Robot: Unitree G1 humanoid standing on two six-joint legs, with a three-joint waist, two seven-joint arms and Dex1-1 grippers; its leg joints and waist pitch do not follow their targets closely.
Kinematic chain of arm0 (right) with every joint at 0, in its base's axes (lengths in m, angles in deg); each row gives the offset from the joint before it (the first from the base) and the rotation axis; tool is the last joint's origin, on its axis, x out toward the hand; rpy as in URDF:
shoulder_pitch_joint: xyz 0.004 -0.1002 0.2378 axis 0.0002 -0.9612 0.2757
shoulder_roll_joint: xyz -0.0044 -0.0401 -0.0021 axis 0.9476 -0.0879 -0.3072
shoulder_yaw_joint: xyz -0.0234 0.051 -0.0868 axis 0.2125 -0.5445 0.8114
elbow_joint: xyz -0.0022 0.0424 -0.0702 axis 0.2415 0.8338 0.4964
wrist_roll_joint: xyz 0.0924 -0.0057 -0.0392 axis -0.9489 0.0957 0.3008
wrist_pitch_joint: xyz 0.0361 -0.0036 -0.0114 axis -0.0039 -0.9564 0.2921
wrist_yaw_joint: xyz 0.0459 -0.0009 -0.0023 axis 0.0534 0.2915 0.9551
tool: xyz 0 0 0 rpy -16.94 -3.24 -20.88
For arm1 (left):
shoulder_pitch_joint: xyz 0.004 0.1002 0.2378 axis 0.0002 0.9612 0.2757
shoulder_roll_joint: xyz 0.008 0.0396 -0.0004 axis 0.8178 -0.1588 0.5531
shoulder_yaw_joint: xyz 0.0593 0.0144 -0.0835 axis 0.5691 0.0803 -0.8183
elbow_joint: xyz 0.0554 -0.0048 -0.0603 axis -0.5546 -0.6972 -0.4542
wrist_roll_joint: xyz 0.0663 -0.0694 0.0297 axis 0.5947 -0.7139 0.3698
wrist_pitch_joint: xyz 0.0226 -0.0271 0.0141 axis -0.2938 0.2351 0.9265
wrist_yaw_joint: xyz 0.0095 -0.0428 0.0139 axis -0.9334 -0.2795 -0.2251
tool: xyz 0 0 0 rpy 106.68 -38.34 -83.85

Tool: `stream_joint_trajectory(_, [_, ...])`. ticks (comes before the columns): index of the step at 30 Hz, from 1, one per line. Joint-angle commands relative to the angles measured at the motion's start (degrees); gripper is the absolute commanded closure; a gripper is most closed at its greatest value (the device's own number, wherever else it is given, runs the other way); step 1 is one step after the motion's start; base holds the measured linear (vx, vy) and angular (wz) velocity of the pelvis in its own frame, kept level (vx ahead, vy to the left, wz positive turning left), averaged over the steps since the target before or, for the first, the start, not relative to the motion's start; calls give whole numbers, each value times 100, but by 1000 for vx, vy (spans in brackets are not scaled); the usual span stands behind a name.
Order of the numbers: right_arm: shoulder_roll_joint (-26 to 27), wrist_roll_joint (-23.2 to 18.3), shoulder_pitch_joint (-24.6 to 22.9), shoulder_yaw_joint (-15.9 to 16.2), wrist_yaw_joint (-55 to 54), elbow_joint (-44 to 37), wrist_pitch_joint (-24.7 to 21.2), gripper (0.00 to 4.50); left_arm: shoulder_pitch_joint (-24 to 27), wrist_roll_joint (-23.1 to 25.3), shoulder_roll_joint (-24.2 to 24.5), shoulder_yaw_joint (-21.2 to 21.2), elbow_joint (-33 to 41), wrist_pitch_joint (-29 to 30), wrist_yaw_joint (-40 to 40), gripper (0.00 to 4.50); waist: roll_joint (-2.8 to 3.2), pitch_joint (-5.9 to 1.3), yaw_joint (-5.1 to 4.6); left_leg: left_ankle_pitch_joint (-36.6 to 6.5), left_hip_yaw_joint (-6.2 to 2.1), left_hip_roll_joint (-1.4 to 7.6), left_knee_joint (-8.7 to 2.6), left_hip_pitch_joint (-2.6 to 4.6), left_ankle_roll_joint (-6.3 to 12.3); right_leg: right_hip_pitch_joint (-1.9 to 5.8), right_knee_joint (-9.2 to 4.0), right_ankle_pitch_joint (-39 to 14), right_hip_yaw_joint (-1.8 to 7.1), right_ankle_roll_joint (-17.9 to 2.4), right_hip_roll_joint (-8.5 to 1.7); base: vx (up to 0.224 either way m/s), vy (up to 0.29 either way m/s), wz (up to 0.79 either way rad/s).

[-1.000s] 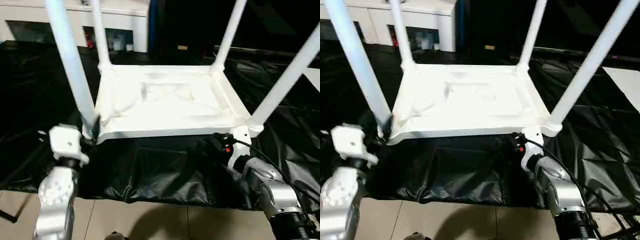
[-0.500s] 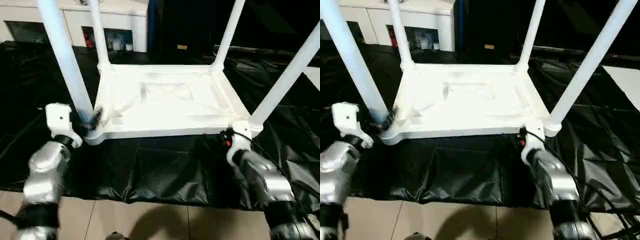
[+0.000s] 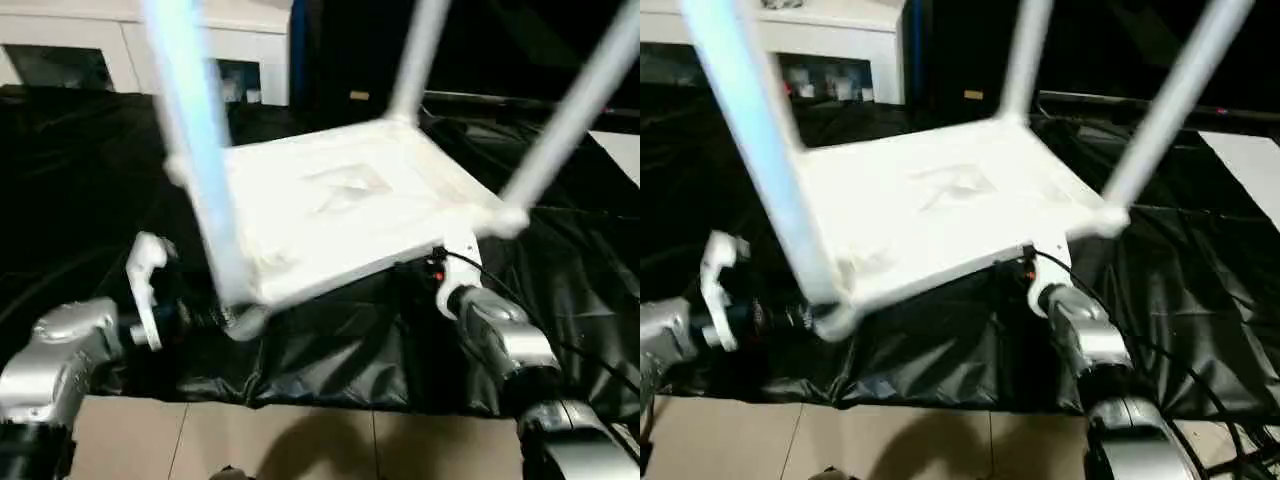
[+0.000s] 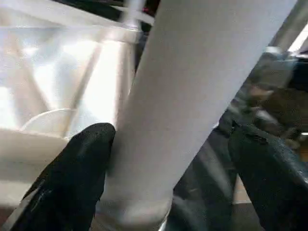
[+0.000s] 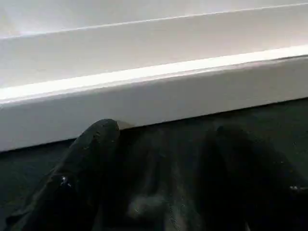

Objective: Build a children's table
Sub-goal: Rotate table base

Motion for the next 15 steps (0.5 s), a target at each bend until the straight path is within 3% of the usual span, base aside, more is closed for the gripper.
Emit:
stream_joint_trajectory(1, [170, 66, 248, 202, 232, 105, 226, 78, -1, -236, -78, 195, 340, 192, -185, 23, 71, -339, 24, -1856, -28, 105, -476, 68, -272, 243, -388, -1562, 240, -1119, -272, 0, 0, 0])
stream_joint_trajectory(2, [199, 92, 289, 230, 275, 177, 267, 78, -7, -281, -95, 193, 402, 243, -190, 23, 76, -343, 23, -1825, -31, 106, -476, 70, -273, 246, -383, -1514, 240, -1130, -271, 0, 0, 0])
stream_joint_trajectory(4, [409, 196, 438, 415, 469, 367, 380, 78, -17, -421, -178, 342, 751, 429, -174, 23, 14, -352, 13, -1703, -22, 111, -469, 60, -228, 261, -367, -1357, 241, -1173, -267, 0, 0, 0])
stream_joint_trajectory(5, [409, 196, 438, 415, 469, 367, 380, 78, -17, -421, -178, 342, 751, 429, -174, 23, 53, -353, 14, -1617, -28, 110, -470, 52, -223, 265, -350, -1272, 239, -1219, -273, 0, 0, 0])
stream_joint_trajectory(6, [487, 238, 488, 486, 538, 429, 427, 78, -20, -465, -207, 405, 878, 496, -170, 23, 55, -353, -3, -1594, -18, 110, -467, 57, -218, 256, -344, -1165, 237, -1237, -256, 0, 0, 0])
stream_joint_trajectory(7, [583, 284, 563, 538, 613, 542, 481, 78, -47, -542, -246, 469, 999, 596, -159, 23, 25, -365, -20, -1538, -22, 110, -465, 45, -211, 276, -319, -1082, 232, -1267, -259, 0, 0, 0])
stream_joint_trajectory(9, [695, 331, 645, 589, 682, 664, 541, 78, -108, -623, -327, 548, 1094, 707, -127, 23, 20, -358, -46, -1443, -16, 106, -459, 36, -180, 278, -315, -969, 235, -1307, -257, 0, 0, 0])
stream_joint_trajectory(11, [725, 342, 665, 601, 697, 695, 556, 78, -126, -647, -351, 572, 1114, 740, -122, 23, 16, -353, -54, -1473, -8, 106, -455, 49, -162, 274, -325, -1031, 242, -1289, -256, 0, 0, 0])
stream_joint_trajectory(12, [809, 371, 734, 617, 741, 817, 608, 78, -187, -677, -434, 663, 1151, 831, -138, 23, -17, -352, -54, -1478, -4, 108, -455, 50, -155, 271, -332, -1065, 243, -1274, -257, 0, 0, 0])
stream_joint_trajectory(13, [809, 371, 734, 617, 741, 817, 608, 78, -187, -677, -434, 663, 1151, 831, -138, 23, -2, -356, -52, -1493, -9, 110, -454, 54, -164, 269, -322, -1097, 244, -1281, -264, 0, 0, 0])
stream_joint_trajectory(14, [953, 427, 876, 625, 802, 1075, 742, 78, -399, -608, -701, 910, 1124, 900, -146, 23, -26, -353, -57, -1506, -2, 118, -458, 57, -172, 260, -333, -1127, 246, -1269, -263, 0, 0, 0])
stream_joint_trajectory(15, [1001, 445, 911, 641, 838, 1138, 775, 78, -548, -541, -883, 1047, 1053, 879, -130, 23, -12, -354, -39, -1537, -1, 113, -452, 86, -193, 242, -340, -1168, 244, -1279, -258, 0, 0, 0])
